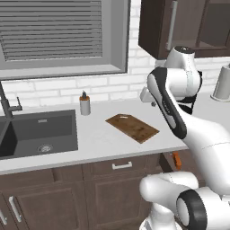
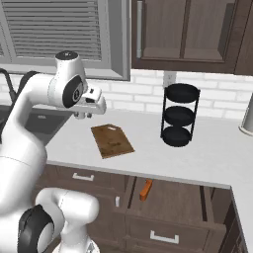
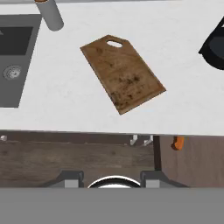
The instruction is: Pick up the knife from the drawer and place it on the cutting board. Then place the meat from the plate to the cutting board.
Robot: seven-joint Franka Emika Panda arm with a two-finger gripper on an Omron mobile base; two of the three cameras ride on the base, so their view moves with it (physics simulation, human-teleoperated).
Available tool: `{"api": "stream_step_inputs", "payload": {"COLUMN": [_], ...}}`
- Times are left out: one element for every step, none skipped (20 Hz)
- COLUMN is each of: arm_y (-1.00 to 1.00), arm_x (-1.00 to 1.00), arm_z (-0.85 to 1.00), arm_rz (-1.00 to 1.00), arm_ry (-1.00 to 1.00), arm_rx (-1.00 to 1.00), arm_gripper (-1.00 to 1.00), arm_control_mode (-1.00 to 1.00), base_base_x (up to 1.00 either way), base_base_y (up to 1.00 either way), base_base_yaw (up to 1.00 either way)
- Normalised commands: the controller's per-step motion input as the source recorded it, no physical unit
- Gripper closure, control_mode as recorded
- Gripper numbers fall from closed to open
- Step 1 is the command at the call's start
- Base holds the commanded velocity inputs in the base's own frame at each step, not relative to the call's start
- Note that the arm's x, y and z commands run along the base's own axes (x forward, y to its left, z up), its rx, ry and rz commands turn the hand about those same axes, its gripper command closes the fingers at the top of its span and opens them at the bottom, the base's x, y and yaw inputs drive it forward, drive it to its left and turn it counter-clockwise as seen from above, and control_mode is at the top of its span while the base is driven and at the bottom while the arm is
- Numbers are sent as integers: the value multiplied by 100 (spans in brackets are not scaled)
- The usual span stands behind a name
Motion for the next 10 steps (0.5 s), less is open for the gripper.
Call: {"api": "stream_step_inputs", "payload": {"arm_y": [0,0,0,0,-2,-19,-47,-91,-100,-100], "arm_x": [0,-1,-2,-2,-24,-52,-58,-61,-55,-42], "arm_z": [0,0,0,0,-1,-16,-51,-61,-63,-66], "arm_rz": [0,0,0,0,0,-10,-14,-10,-12,-13], "arm_ry": [3,1,0,0,0,0,-5,-7,-5,0], "arm_rx": [0,0,0,0,0,4,5,13,17,17], "arm_gripper": [-100,-100,-100,-100,-100,-100,-100,-100,-100,-100], "arm_control_mode": [-100,-100,-100,-100,-100,-100,-100,-100,-100,-100], "base_base_x": [0,0,0,0,0,0,0,0,0,0], "base_base_y": [0,0,0,0,0,0,0,0,0,0], "base_base_yaw": [0,0,0,0,0,0,0,0,0,0]}}
